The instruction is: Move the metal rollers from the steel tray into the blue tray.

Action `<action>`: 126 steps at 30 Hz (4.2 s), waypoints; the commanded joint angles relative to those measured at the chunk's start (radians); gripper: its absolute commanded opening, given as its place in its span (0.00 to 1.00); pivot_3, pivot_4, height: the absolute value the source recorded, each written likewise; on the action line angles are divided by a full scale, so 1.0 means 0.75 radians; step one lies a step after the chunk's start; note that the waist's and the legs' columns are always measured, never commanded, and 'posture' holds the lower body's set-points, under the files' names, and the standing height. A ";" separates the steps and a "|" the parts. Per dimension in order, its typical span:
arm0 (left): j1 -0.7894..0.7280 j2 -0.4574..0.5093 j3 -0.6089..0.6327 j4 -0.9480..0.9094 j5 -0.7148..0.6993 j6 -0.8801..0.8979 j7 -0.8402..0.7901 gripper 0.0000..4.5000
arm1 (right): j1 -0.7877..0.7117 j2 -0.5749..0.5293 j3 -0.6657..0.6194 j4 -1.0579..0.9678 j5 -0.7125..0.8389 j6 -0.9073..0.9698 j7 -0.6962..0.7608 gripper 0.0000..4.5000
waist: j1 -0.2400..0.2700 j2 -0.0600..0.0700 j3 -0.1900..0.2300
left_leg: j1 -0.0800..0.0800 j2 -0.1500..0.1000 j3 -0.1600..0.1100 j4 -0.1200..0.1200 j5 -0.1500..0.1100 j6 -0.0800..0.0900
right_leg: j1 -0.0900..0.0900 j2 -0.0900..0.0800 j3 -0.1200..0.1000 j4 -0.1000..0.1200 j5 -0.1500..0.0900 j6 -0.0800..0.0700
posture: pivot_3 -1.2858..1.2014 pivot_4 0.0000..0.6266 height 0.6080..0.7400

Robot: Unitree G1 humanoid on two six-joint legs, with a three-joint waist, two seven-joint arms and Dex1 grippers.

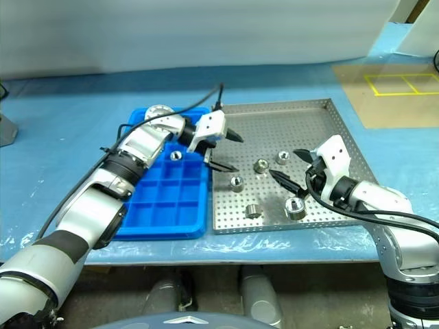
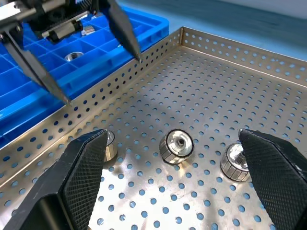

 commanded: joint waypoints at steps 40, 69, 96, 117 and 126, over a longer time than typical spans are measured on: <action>-0.081 -0.102 -0.114 0.404 0.469 -0.277 -0.082 0.36 | 0.069 0.049 0.002 -0.074 -0.010 -0.043 -0.146 1.00 | -0.147 0.001 -0.001 | -0.008 -0.002 -0.003 0.009 -0.007 0.012 | 0.006 -0.003 -0.005 -0.013 0.006 0.008 | 0.24 0.24 1.00; 0.283 0.330 0.351 -0.607 -0.118 0.205 -0.138 0.36 | -0.208 0.010 0.175 0.000 0.076 0.011 0.064 1.00 | -0.143 0.002 0.001 | -0.006 0.000 -0.004 0.009 -0.006 0.011 | 0.008 -0.004 -0.009 -0.011 0.007 0.005 | 0.33 0.24 1.00; 1.178 0.657 0.762 -1.518 -0.354 0.999 0.530 0.36 | -0.906 0.453 0.697 0.763 -0.193 -0.325 0.523 1.00 | 0.219 0.005 0.005 | 0.001 0.006 -0.002 0.002 0.009 -0.020 | -0.004 -0.003 -0.006 0.017 0.003 -0.010 | 0.51 0.24 1.00; 1.238 0.809 0.806 -1.827 -0.549 1.419 0.696 0.36 | -0.819 0.382 0.675 0.709 -0.198 -0.259 0.525 1.00 | 0.204 0.003 0.005 | 0.006 0.007 -0.003 -0.005 0.010 -0.023 | -0.006 0.000 -0.004 0.018 0.002 -0.010 | 0.50 0.24 1.00; 1.368 0.821 0.852 -1.827 -0.552 1.400 0.747 0.36 | -0.824 0.405 0.684 0.729 -0.208 -0.276 0.524 1.00 | 0.202 0.003 0.005 | 0.006 0.007 -0.003 -0.005 0.010 -0.023 | -0.006 0.000 -0.004 0.017 0.002 -0.010 | 0.51 0.24 1.00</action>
